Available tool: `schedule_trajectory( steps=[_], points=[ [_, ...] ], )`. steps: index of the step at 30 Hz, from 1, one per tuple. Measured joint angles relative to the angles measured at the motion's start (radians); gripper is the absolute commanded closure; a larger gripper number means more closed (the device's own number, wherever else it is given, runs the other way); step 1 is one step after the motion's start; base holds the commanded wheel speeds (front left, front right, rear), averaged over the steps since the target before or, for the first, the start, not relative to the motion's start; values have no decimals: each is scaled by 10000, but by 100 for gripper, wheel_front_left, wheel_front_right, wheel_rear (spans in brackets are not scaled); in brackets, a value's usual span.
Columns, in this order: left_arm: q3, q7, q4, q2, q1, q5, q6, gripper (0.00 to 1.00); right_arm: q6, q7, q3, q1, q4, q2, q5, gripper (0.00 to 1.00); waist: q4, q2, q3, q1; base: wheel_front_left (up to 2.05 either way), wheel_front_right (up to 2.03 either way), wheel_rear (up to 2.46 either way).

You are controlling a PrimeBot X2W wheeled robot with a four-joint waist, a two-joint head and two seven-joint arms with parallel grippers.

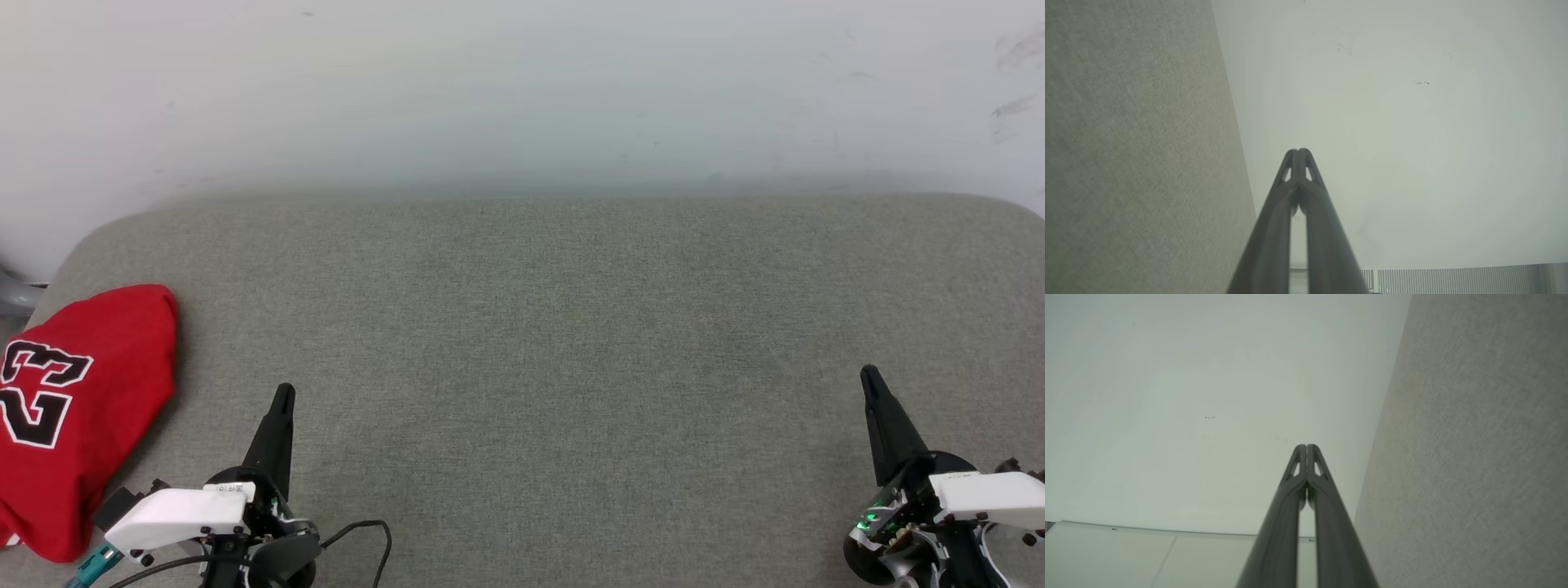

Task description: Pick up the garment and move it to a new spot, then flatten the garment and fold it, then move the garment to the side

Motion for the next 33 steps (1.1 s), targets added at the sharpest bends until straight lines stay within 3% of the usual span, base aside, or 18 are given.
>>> schedule_trajectory(
  steps=[22,23,33],
  points=[
    [0,-2,0,0,0,0,0,100,0,0,-2,-1,0,0,0,100,0,0,0,0,0,0,0],
    [2,0,0,0,0,0,0,0,0,0,0,-1,0,0,0,0,0,0,0,0,0,0,0],
    [-366,-282,157,-48,321,2,13,0,-2,-213,184,361,84,27,-10,0,1,0,9,0,0,0,0]
  ],
)
